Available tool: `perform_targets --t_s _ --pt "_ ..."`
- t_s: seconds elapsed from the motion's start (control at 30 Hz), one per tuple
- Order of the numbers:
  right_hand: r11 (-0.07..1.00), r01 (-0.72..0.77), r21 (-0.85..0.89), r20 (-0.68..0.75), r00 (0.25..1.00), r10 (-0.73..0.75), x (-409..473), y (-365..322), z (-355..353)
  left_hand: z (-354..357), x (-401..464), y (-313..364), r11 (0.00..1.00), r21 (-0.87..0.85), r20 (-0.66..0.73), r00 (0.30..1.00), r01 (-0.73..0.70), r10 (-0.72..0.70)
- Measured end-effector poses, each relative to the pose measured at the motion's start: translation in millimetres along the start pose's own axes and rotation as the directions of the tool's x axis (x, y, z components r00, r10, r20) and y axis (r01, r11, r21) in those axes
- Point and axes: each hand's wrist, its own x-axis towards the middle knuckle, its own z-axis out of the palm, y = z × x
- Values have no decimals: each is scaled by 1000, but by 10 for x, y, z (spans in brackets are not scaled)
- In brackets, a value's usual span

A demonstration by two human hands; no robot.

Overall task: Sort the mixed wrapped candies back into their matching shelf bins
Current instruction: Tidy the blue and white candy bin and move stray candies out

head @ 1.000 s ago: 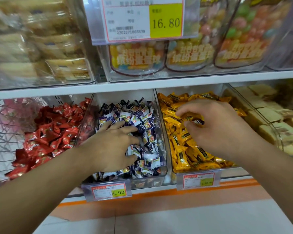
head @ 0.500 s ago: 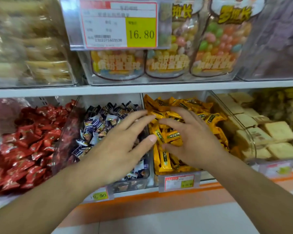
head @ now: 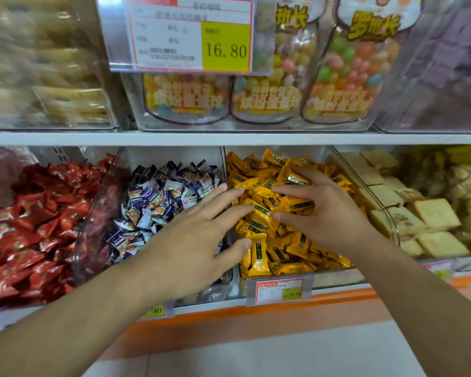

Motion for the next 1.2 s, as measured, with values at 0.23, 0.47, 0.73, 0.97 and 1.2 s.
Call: perform_targets --t_s 0.23,0.47,0.73,0.97,1.2 --pt "991 52 125 180 981 -75 -61 -300 25 -43 -52 31 999 -32 36 999 1 0" --pt "997 72 -22 -36 997 -73 -127 -823 5 -454 -712 -332 994 -67 -222 970 82 -95" --pt "904 427 0 212 884 -418 -261 -1861 581 -729 -1479 -1506 960 50 -265 931 275 -253" --pt "860 504 87 324 802 -502 -80 -2376 1048 -505 -1425 -1808 909 226 -34 935 350 -352" --pt "856 513 73 322 800 -507 21 -2353 1124 -518 -1191 -2067 906 213 -140 930 365 -341"
